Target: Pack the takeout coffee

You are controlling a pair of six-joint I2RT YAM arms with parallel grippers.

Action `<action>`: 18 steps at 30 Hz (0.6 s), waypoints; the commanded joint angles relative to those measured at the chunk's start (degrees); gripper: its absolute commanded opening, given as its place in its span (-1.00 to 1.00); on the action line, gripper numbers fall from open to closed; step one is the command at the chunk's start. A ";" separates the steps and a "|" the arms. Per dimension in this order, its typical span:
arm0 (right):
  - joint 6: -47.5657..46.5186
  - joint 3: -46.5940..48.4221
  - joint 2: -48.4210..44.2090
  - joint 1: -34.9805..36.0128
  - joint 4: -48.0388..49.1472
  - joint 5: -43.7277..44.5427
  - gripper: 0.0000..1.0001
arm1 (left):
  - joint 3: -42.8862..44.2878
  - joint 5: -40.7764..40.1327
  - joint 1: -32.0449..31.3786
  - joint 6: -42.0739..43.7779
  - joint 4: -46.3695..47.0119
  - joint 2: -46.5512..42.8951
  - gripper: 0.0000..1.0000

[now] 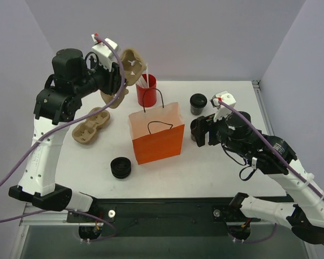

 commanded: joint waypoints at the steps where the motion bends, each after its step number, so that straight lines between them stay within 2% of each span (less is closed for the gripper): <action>1: 3.59 -0.14 -1.38 -0.39 2.19 -1.86 0.37 | -3.04 3.01 -5.41 -3.06 3.76 -2.65 -0.34; 5: 4.73 -0.49 -2.00 -0.48 2.19 -2.48 0.37 | -3.83 2.05 -11.65 -3.68 3.59 -2.83 -0.35; 18: 6.93 -0.76 -3.32 -0.48 2.19 -2.04 0.37 | -5.06 0.91 -18.52 -3.16 2.89 0.95 -0.38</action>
